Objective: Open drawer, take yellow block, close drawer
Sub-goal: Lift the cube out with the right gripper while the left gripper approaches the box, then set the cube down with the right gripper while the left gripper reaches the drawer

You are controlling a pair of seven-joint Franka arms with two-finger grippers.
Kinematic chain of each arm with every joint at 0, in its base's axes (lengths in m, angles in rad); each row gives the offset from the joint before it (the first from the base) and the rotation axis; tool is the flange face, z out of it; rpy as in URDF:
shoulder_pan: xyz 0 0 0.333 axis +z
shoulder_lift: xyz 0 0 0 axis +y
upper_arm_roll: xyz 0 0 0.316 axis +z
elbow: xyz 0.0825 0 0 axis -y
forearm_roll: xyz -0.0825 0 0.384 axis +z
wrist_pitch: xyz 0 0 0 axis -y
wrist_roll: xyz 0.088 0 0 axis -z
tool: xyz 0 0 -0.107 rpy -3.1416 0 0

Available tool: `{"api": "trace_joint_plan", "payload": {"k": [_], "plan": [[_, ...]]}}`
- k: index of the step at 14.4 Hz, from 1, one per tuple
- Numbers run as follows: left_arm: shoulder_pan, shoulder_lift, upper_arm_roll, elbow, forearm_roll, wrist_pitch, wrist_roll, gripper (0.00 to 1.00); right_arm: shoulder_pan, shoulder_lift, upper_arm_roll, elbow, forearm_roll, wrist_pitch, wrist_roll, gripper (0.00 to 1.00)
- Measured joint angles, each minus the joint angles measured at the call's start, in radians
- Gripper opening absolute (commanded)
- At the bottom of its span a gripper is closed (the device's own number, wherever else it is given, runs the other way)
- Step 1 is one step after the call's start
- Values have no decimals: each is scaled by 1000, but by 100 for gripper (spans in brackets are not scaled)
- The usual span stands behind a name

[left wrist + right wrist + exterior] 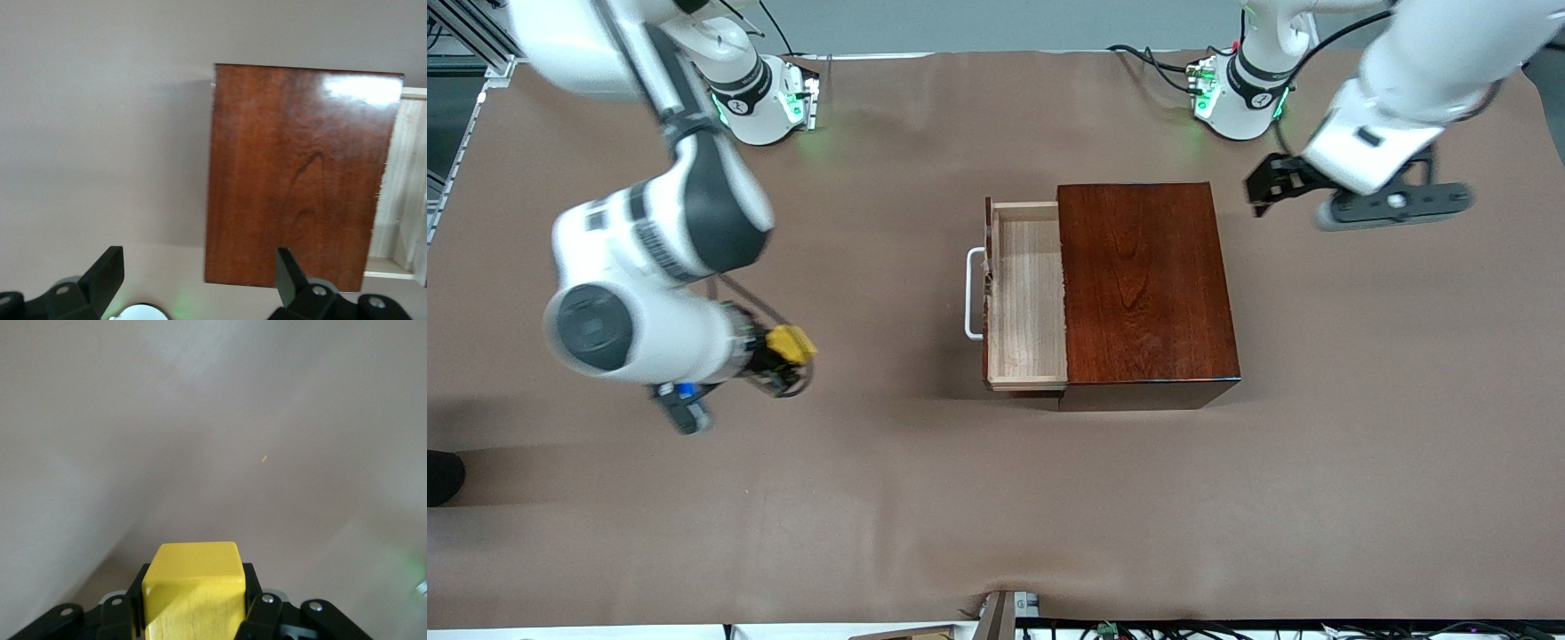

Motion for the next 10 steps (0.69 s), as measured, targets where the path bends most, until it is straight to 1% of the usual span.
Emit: {"api": "trace_joint_plan", "payload": {"k": [2, 5, 7, 10], "plan": [[-2, 20, -49, 0, 0, 19, -59, 100, -76, -6, 0, -27, 0, -10, -158, 0], [-25, 55, -104, 1, 0, 46, -157, 100, -159, -32, 0, -110, -1, 1, -345, 0], [-87, 93, -111, 14, 4, 69, -254, 100, -189, -55, 0, -179, -4, 41, -441, 0], [-185, 174, -114, 60, 49, 79, -417, 100, -218, -108, 0, -332, -49, 172, -636, 0]]}}
